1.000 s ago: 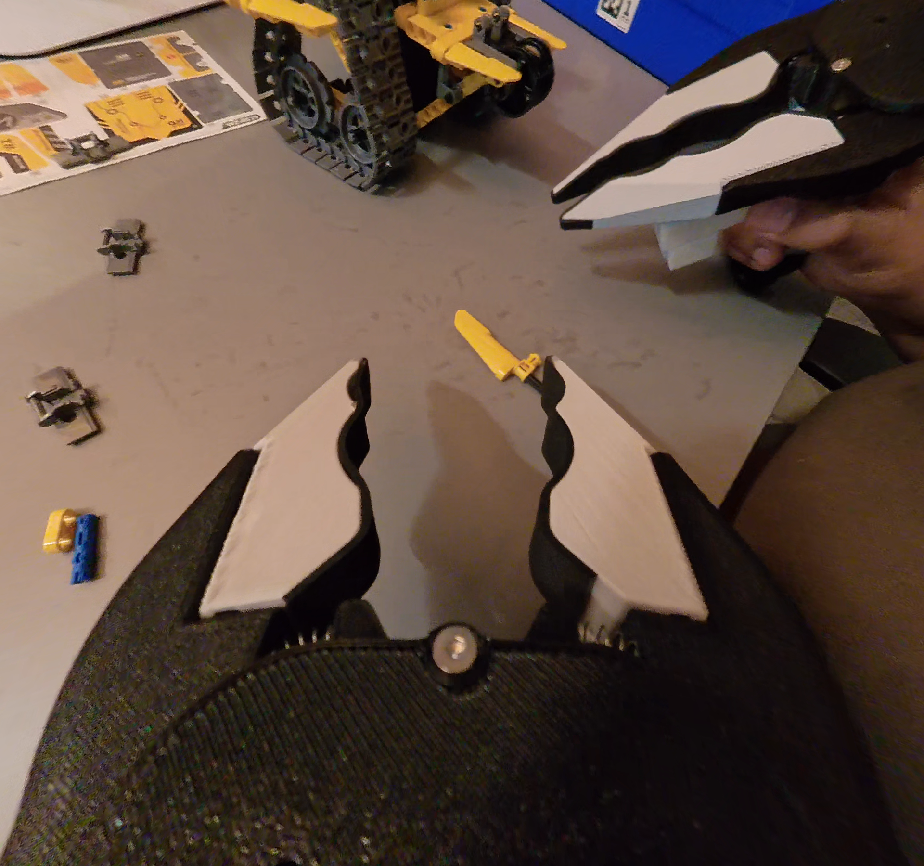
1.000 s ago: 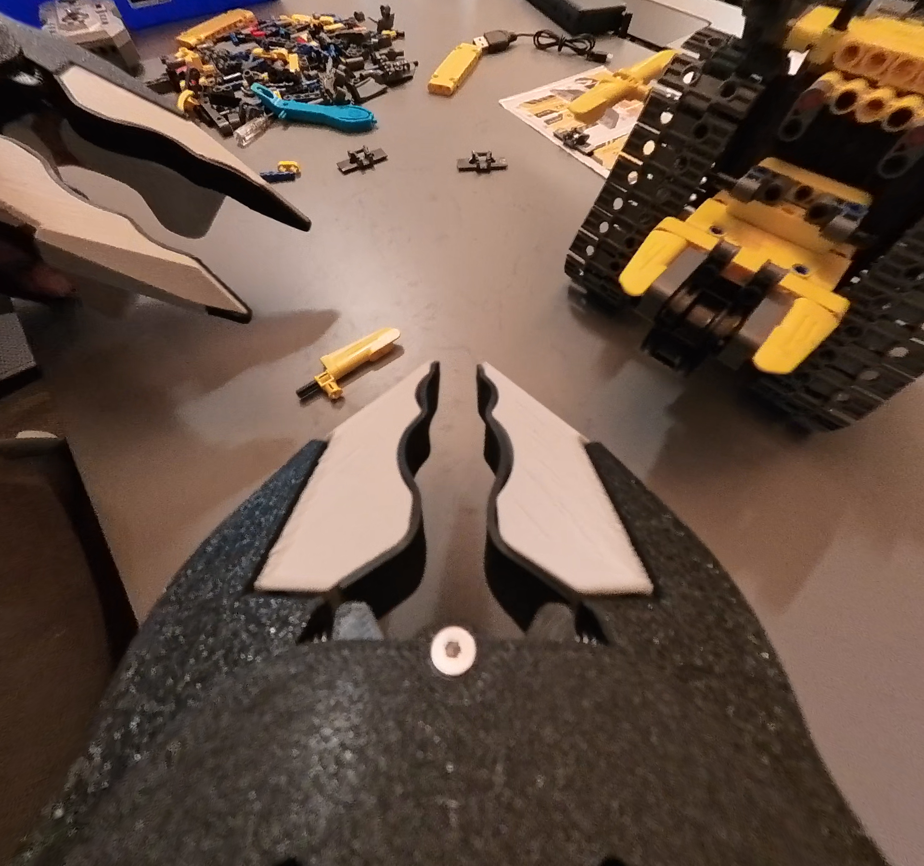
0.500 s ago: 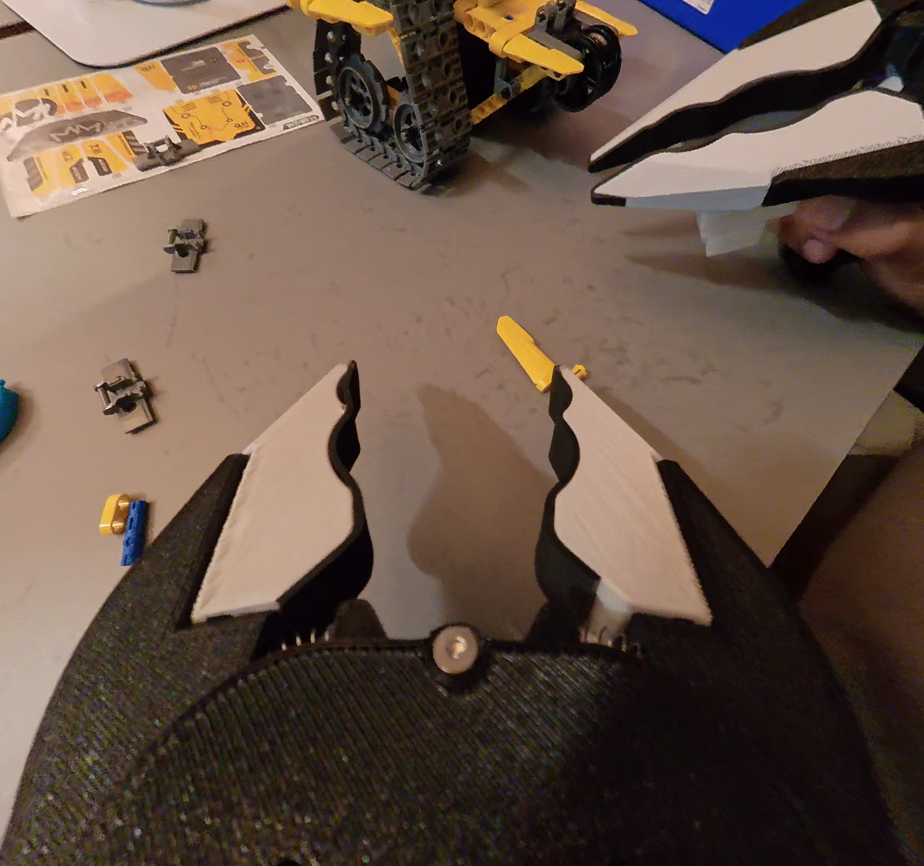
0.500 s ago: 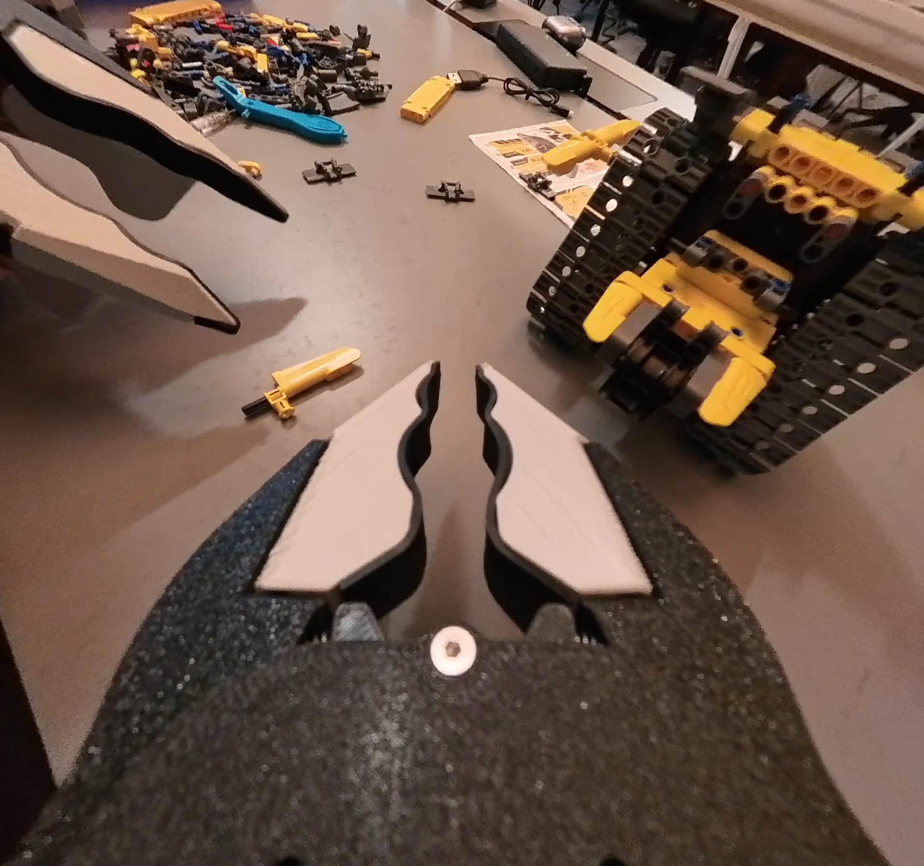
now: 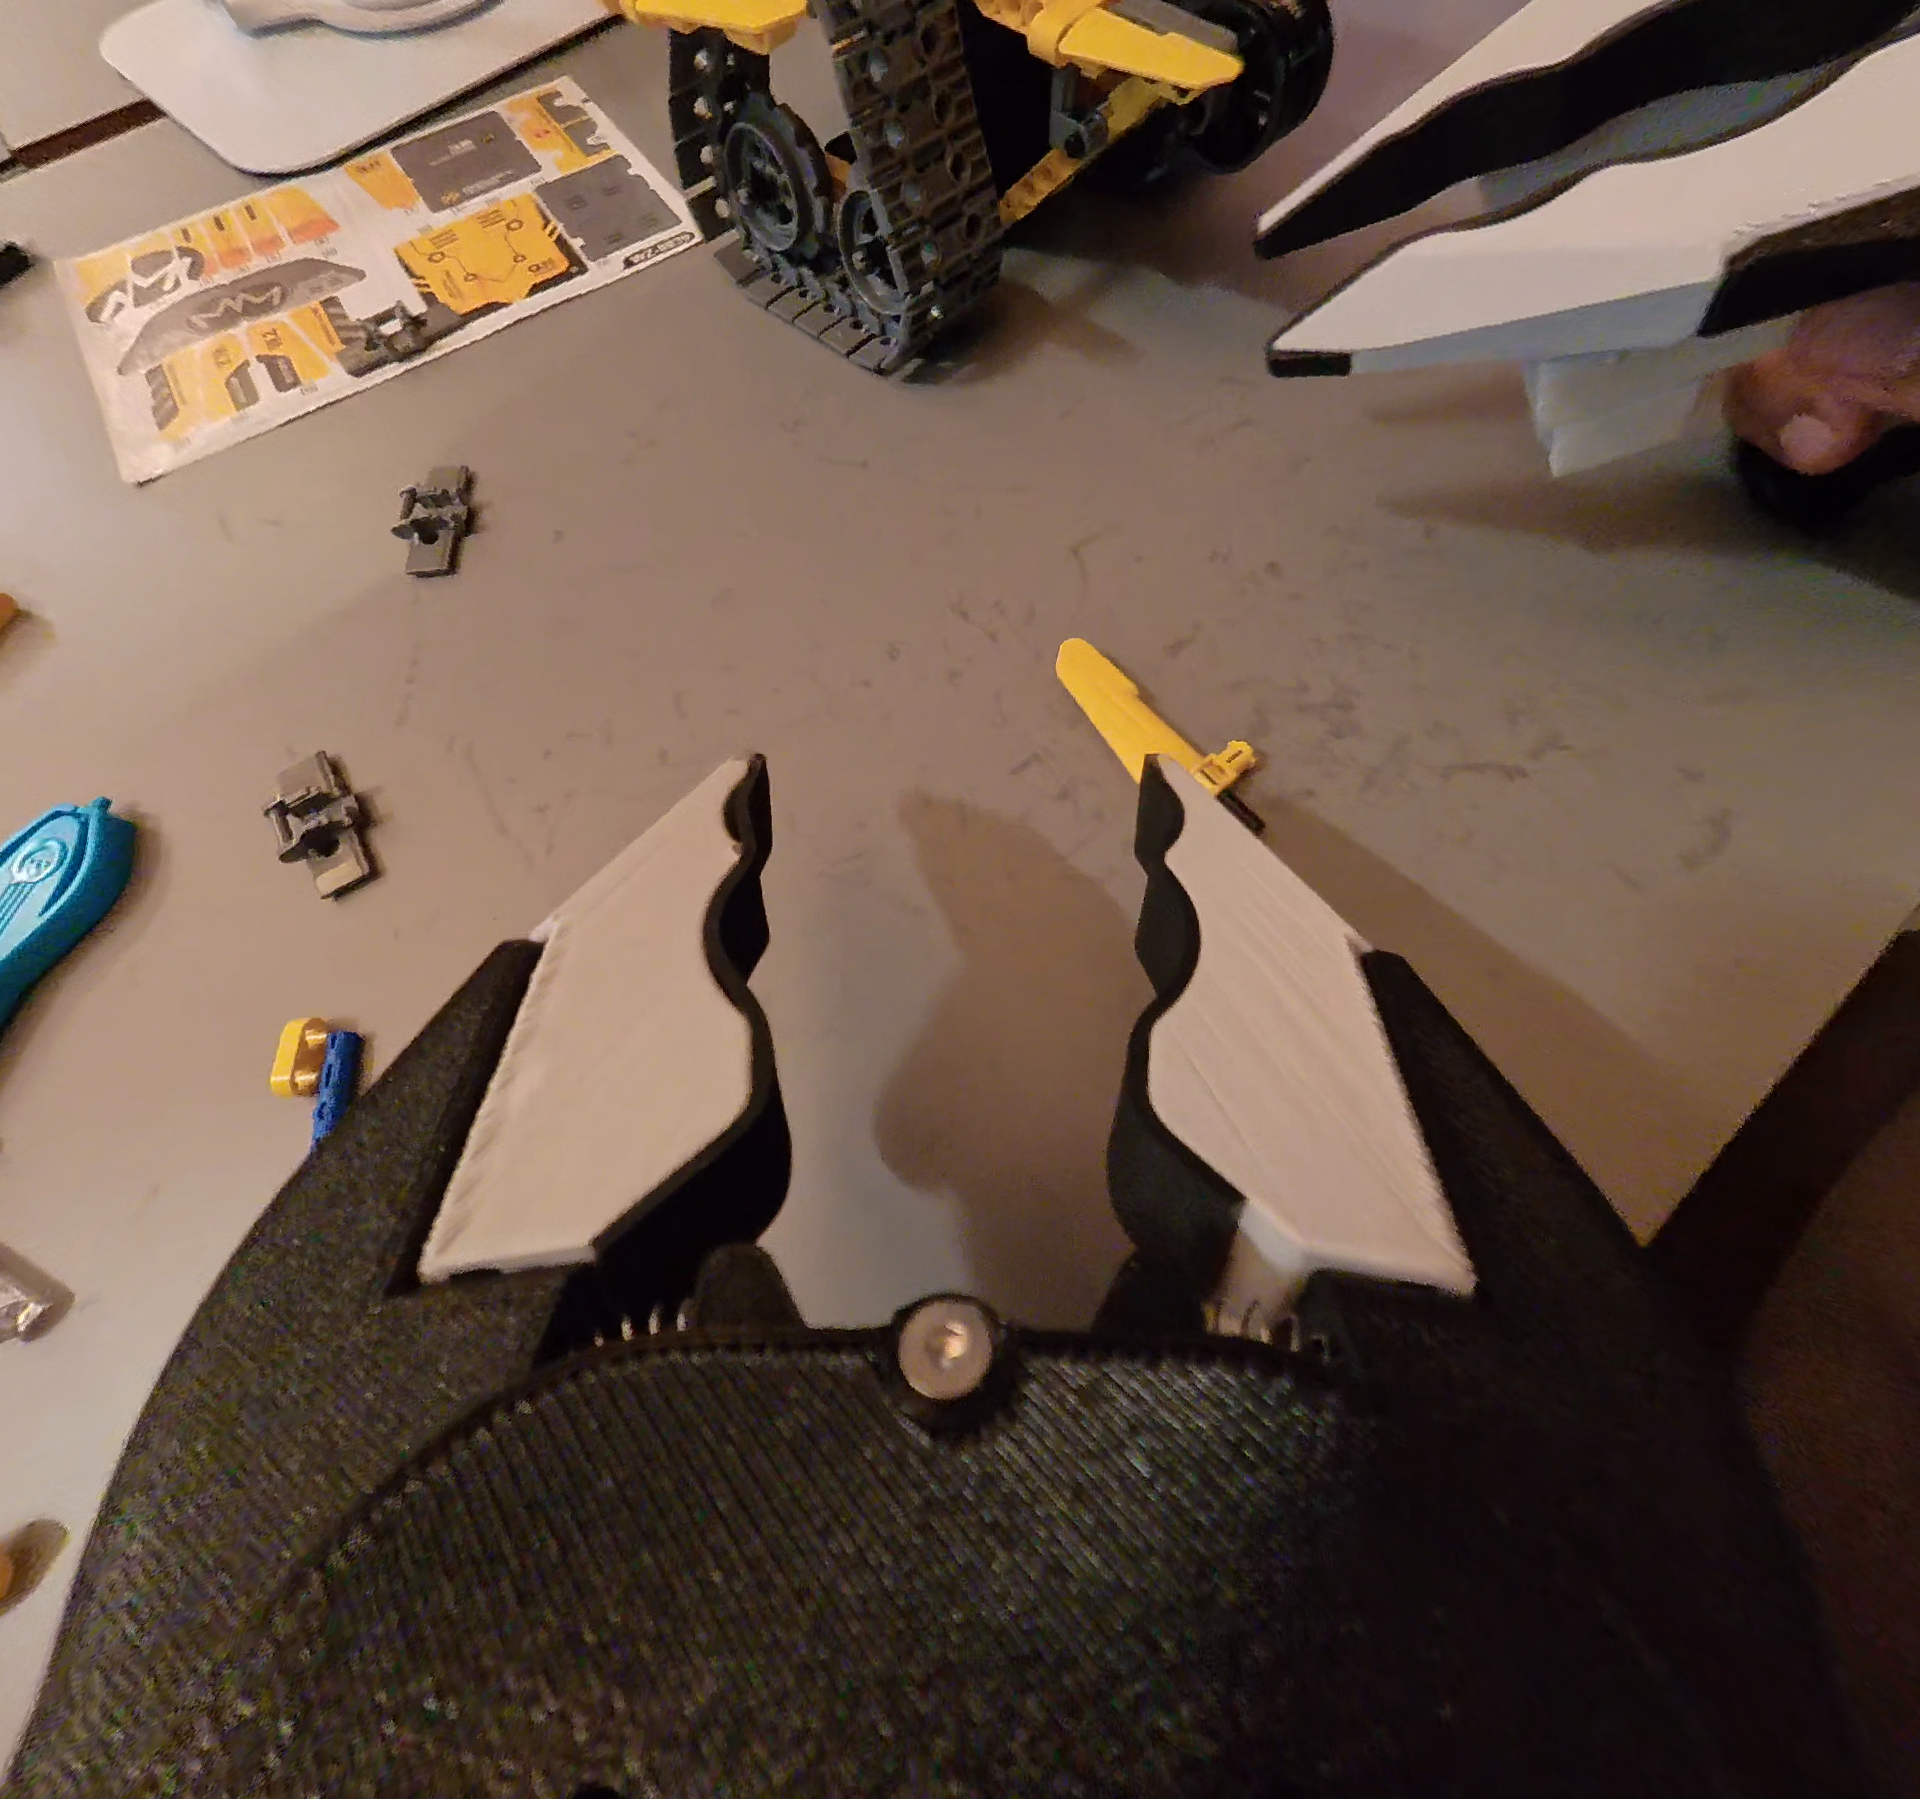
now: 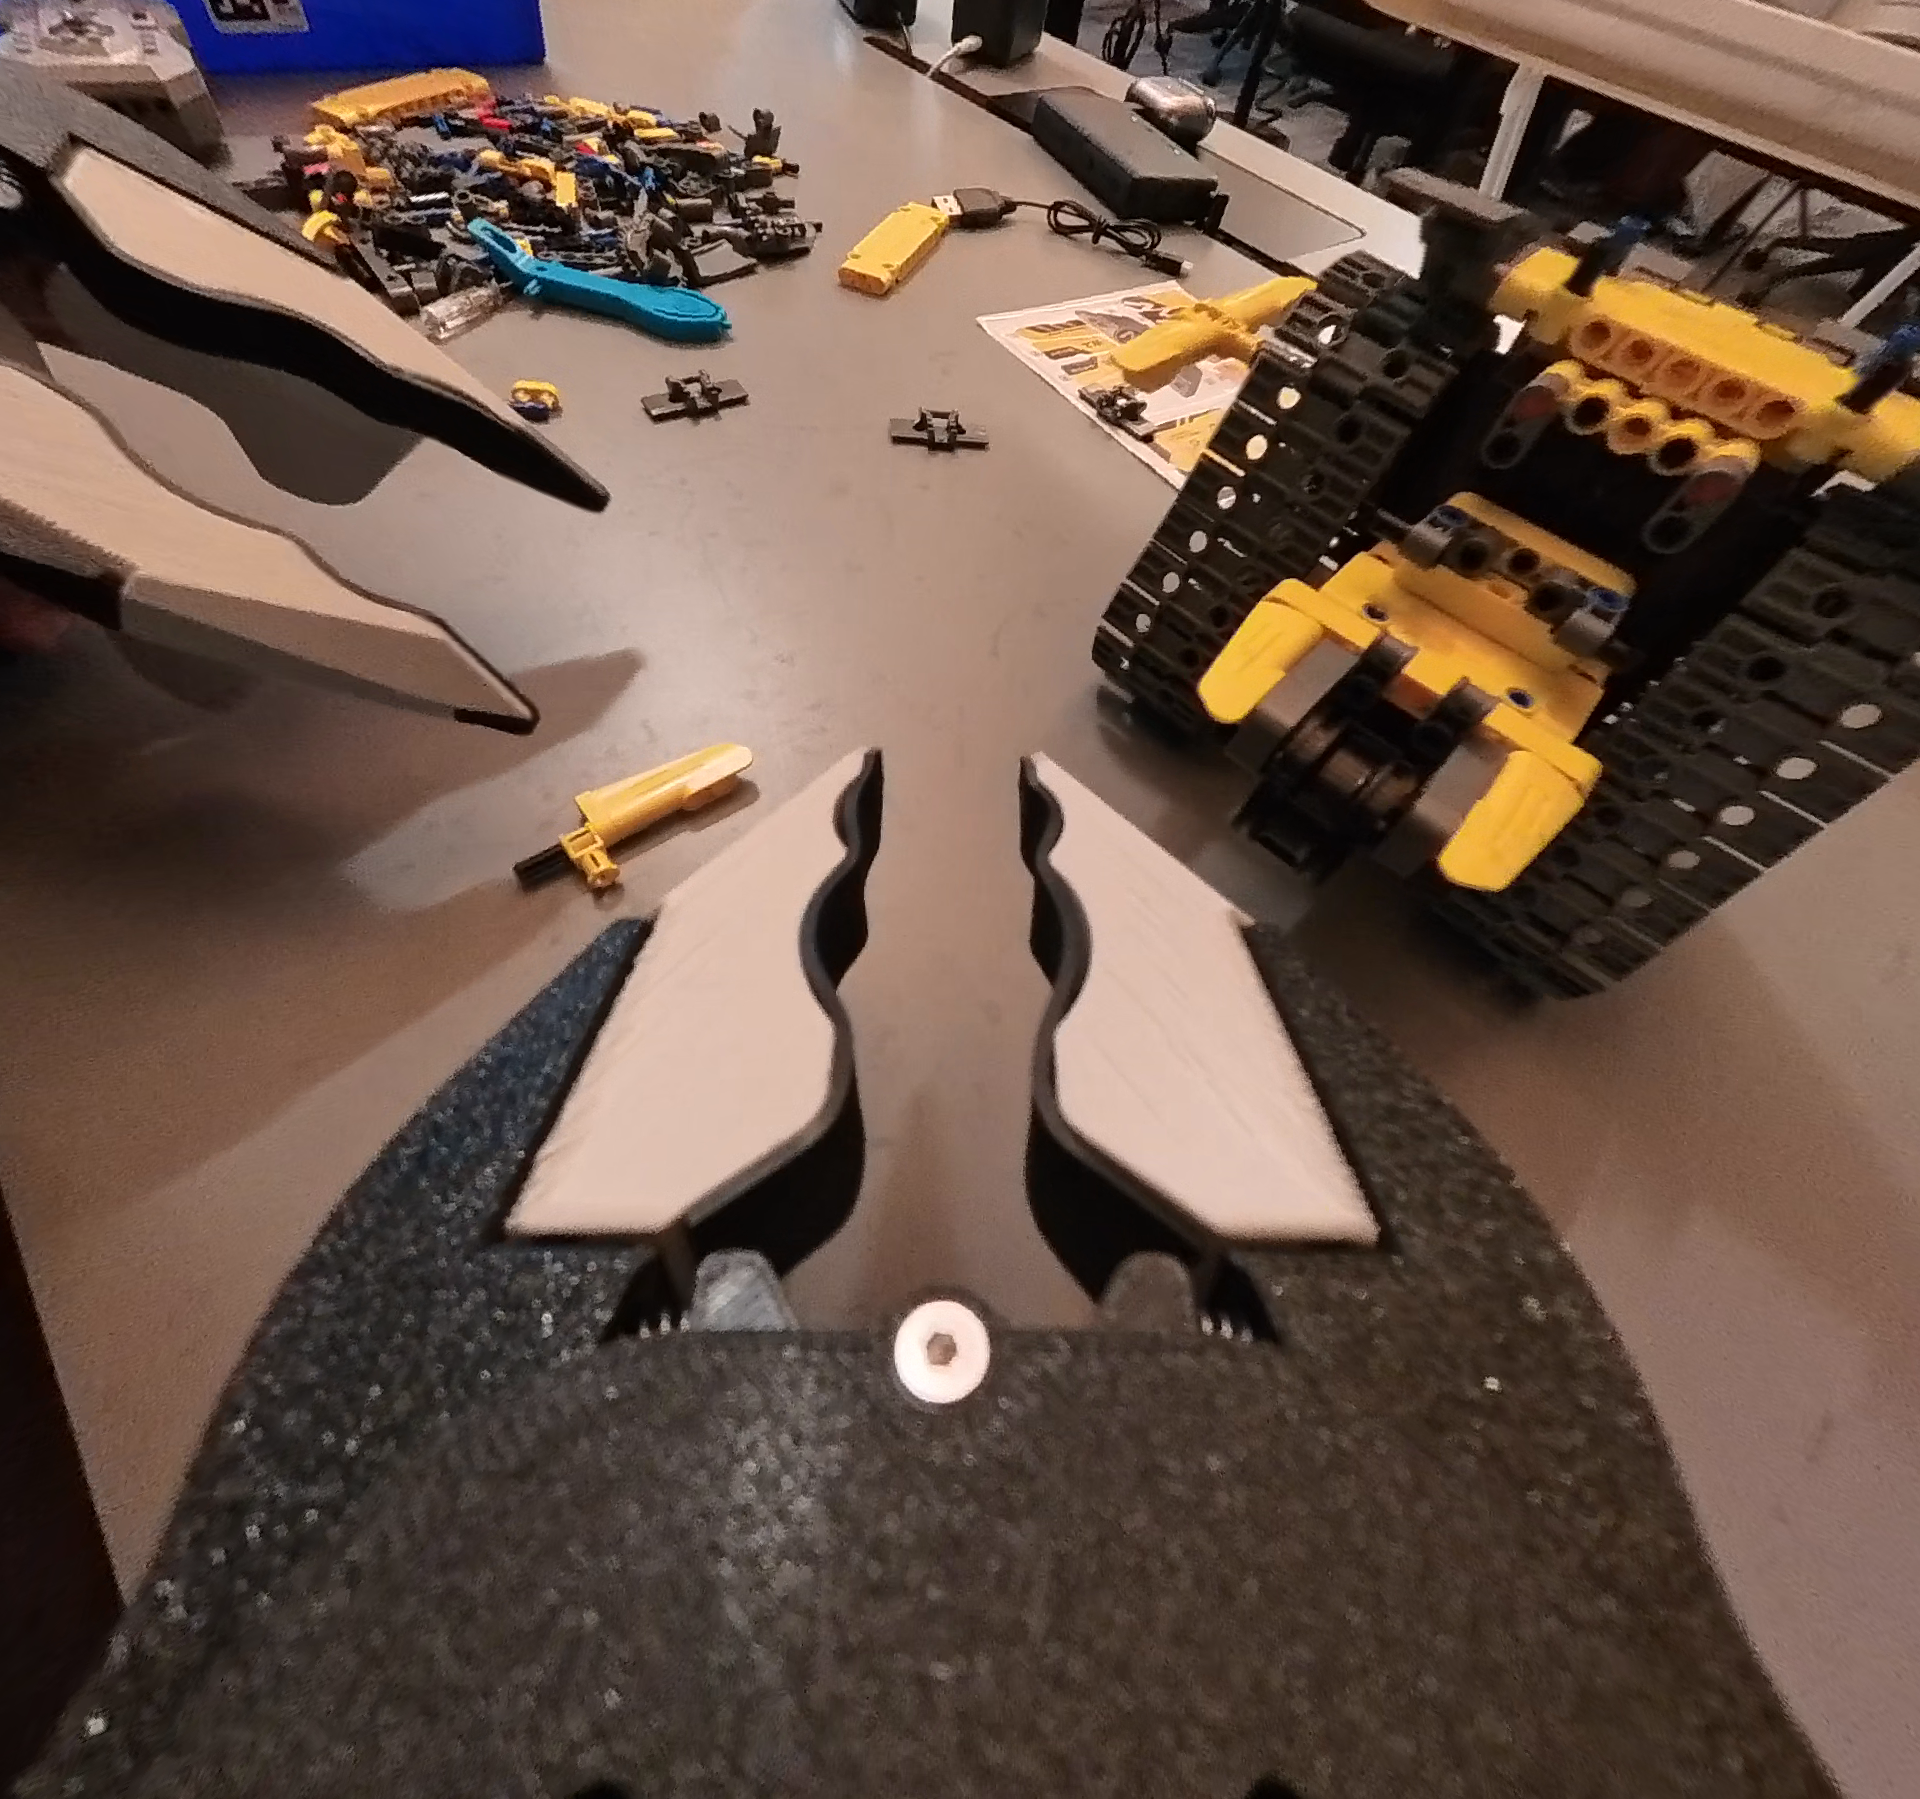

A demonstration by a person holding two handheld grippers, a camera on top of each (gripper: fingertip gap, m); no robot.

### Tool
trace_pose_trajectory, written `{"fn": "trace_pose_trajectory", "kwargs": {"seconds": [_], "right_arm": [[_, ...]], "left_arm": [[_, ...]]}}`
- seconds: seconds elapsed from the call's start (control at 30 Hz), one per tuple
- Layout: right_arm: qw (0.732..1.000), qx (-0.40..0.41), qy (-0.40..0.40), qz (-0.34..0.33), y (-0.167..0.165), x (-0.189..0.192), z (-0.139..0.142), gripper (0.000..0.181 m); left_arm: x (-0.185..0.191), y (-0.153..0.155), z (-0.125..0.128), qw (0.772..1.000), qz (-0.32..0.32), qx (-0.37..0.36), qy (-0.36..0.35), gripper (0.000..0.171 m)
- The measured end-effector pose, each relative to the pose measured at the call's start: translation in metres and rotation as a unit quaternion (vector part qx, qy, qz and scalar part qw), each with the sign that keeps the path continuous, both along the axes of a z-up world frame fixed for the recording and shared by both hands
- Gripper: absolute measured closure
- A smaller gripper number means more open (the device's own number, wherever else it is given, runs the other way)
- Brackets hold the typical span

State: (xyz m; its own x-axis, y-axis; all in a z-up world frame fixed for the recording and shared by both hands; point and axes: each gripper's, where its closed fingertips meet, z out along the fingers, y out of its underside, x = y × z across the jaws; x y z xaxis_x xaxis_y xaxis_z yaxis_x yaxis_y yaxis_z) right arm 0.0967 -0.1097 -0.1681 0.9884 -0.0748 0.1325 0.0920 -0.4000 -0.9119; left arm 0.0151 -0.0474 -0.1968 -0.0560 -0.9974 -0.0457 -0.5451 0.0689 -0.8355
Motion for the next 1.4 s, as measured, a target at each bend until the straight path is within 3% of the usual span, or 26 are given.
{"fn": "trace_pose_trajectory", "kwargs": {"seconds": [0.6,0.97,1.03,1.2,1.33,1.4], "right_arm": [[1.0,-0.008,-0.011,0.006,0.001,-0.003,-0.002,0.154],[1.0,-0.014,-0.016,0.007,0.002,-0.004,-0.004,0.154],[1.0,-0.016,-0.012,0.006,0.002,-0.003,-0.005,0.153],[1.0,-0.01,-0.002,0.005,0.001,-0.002,-0.003,0.153],[1.0,-0.015,-0.001,0.007,0.002,-0.002,-0.005,0.152],[1.0,-0.017,-0.003,0.007,0.002,-0.002,-0.005,0.152]], "left_arm": [[0.001,0.0,-0.009,1.0,0.001,0.017,0.026,0.107],[0.0,0.002,-0.001,1.0,0.005,0.0,0.003,0.109],[-0.006,0.015,0.002,1.0,0.025,-0.015,-0.001,0.113],[-0.041,0.104,0.0,0.987,0.155,-0.015,0.036,0.134],[-0.051,0.128,0.006,0.986,0.151,-0.066,0.037,0.154],[-0.052,0.132,-0.001,0.984,0.142,-0.088,0.054,0.155]]}}
